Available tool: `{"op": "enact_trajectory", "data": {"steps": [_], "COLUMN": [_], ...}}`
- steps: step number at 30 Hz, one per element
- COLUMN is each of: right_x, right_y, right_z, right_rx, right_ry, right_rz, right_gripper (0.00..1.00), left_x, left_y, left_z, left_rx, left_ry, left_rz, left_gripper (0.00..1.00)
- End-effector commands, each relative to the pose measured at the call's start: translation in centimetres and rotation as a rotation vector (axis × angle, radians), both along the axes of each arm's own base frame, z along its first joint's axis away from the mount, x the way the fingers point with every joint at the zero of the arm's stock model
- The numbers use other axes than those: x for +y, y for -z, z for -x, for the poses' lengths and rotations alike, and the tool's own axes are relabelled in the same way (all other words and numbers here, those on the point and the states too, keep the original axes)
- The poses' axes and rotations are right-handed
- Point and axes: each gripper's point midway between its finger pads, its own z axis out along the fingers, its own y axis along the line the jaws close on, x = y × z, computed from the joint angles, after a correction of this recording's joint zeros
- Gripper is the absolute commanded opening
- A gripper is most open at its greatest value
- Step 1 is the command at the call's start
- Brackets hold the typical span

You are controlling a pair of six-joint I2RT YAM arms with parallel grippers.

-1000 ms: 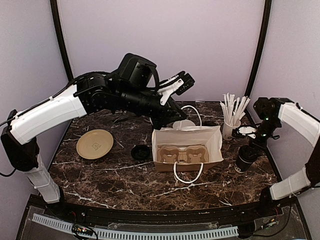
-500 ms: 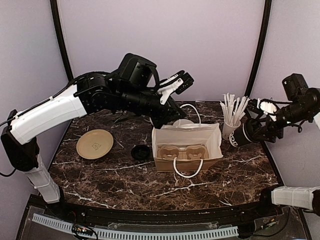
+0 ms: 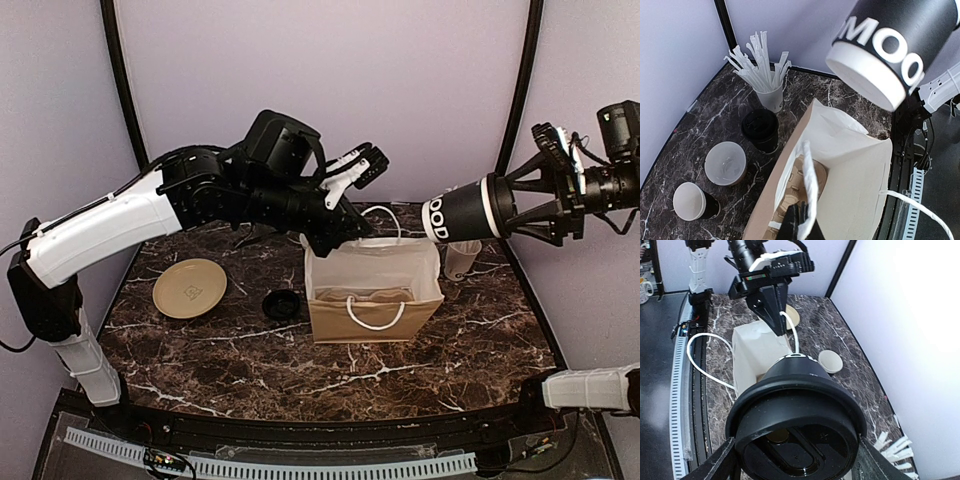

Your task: Pack the takeout coffee

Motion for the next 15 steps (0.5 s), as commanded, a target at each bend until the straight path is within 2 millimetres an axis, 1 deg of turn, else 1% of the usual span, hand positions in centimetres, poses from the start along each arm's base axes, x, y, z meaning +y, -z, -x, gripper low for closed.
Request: {"op": "enact_trajectory", "data": {"steps": [1, 4, 7, 12, 15], "right_x": [1.8, 2.5, 3.4, 5.1, 6.5], "right_y": [-0.3, 0.4, 1.4, 2.6, 3.6], "right_z": [1.0, 0.9, 0.2, -0.1, -0.5], "right_rx": [0.041, 0.039, 0.027, 0.025, 0.02], "right_ry": [-0.124, -0.156, -0.168, -0.213, -0.222], "right_rz": [-0.055, -0.025, 0.01, 0.071, 0.126], "right_gripper": [0.62, 0.62, 0.61, 0.61, 0.6], "left_x": [0.4, 0.7, 0.8, 0.8, 1.0], "left_y": [-3.1, -3.6, -3.8, -3.5, -3.5], "left_z": [-0.2, -0.2, -0.1, -0.2, -0.9], "left_rx": [-0.012, -0.009, -0.005, 0.0, 0.012], "left_ry": [-0.039, -0.051, -0.057, -0.057, -0.11], "left_rz": [0.078, 0.092, 0.102, 0.093, 0.095], "left_gripper": [0.0, 0.0, 0.0, 0.0, 0.0]}}
